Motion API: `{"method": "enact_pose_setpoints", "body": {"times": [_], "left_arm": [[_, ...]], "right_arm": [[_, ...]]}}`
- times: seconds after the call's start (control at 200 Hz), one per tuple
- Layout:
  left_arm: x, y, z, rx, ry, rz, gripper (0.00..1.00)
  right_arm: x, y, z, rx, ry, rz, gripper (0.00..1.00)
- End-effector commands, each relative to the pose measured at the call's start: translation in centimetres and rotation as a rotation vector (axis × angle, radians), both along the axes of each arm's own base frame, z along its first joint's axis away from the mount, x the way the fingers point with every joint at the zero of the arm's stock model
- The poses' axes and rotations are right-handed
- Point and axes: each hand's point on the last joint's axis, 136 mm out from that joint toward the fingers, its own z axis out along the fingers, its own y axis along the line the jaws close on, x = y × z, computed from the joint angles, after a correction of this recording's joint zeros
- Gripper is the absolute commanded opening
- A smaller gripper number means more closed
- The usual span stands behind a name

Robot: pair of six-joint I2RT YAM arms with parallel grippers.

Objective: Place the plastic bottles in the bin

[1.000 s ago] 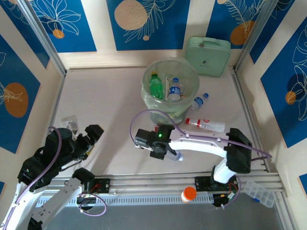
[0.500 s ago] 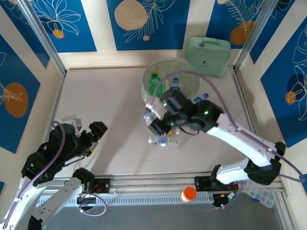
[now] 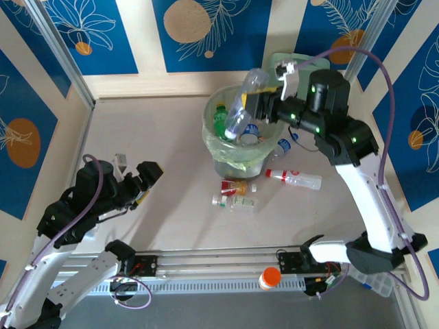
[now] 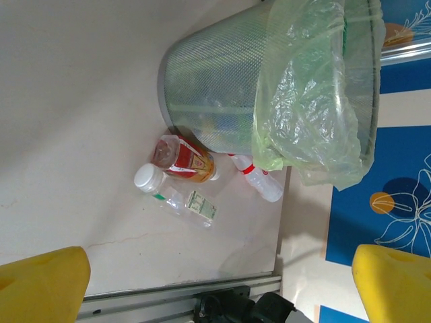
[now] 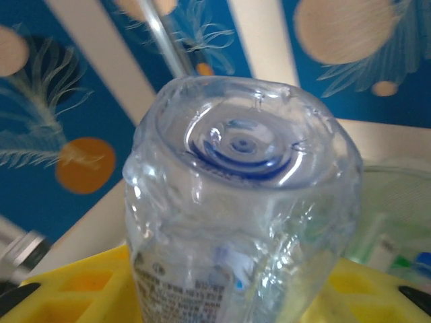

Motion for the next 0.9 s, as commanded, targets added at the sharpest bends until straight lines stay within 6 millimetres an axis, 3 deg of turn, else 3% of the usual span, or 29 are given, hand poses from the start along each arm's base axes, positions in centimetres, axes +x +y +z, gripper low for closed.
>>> {"method": "enact_pose_setpoints", "body": {"times": [0.0, 0.165, 0.44, 0.655, 0.895], "left_arm": [[0.3, -0.4, 0.6, -0.008, -0.027, -0.025, 0.99], [0.3, -0.4, 0.5, 0.022, -0.021, -0.039, 0.99], [0.3, -0.3, 0.0, 0.063, -0.002, -0.053, 0.99], [0.3, -0.2, -0.5, 0.076, 0.015, -0.053, 0.99], [0.3, -0.1, -0.9, 0.079, 0.025, -0.049, 0.99]], "right_arm": [[4.3, -2.2, -1.5, -0.092, 0.06, -0.188, 0.48], [6.8, -3.2, -4.4, -0.187, 0.138, -0.274, 0.48], [6.1, -3.6, -12.2, -0.279, 0.424, -0.295, 0.51], [6.9, -2.1, -18.0, -0.312, 0.592, -0.243, 0.55], [8.6, -1.3, -21.2, -0.341, 0.656, -0.23, 0.67]]}}
